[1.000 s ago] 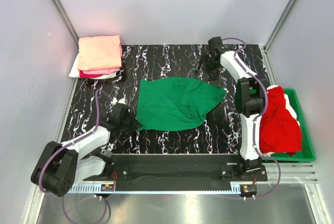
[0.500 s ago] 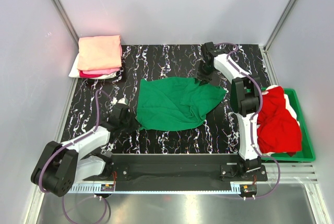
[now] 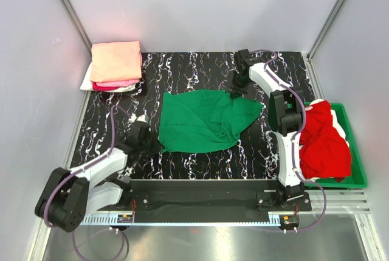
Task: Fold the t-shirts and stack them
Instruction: Flatten the tshirt out
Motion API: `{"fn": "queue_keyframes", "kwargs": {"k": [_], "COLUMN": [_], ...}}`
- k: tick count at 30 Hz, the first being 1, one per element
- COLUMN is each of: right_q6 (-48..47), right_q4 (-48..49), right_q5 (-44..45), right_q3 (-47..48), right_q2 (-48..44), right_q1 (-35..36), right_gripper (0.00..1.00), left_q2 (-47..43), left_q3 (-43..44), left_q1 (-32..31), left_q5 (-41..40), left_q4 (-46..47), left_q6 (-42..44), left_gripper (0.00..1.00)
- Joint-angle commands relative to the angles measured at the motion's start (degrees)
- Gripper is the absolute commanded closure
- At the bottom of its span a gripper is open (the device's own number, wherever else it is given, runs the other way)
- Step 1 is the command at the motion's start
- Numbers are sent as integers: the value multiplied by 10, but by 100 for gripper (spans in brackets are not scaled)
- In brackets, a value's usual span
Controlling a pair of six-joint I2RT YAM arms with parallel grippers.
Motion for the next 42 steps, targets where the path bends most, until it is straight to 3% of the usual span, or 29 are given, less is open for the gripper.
{"fn": "queue_keyframes", "kwargs": {"k": [1, 6, 10, 13, 20, 23, 27, 34, 38, 41, 42], "right_q6": [-17, -27, -26, -13, -26, -43, -83, -145, -160, -170, -163], "right_q4": [-20, -31, -52, -9, 58, 104, 112, 194, 239, 267, 271], "right_q5": [21, 26, 48, 66, 139, 172, 205, 253, 261, 252, 243], "right_q3": [-13, -57, -84, -182, -248, -220, -136, -39, 14, 42, 44], "right_q2": [-91, -259, -399, -547, -882, -937, -894, -736, -601, -503, -478], "right_q1": [0, -14, -15, -15, -14, -15, -14, -15, -15, -27, -35], "right_gripper": [100, 100, 100, 100, 100, 100, 100, 100, 100, 100, 100], "left_q2": [-46, -196, -242, -266, -306, -300, -273, -167, -85, -4, 18], "left_q3": [22, 167, 321, 426, 630, 690, 779, 804, 814, 810, 800], "left_q1": [0, 1, 1, 1, 0, 1, 1, 1, 2, 47, 97], "left_q5": [-8, -68, -88, -88, -45, -32, -60, -95, -128, -112, -92], "left_q4": [-62, -239, -377, -429, -441, -436, -425, -381, -352, -348, -349], "left_q6": [24, 61, 93, 122, 208, 238, 284, 317, 332, 308, 296], "left_gripper": [100, 100, 100, 100, 100, 100, 100, 100, 100, 100, 100]}}
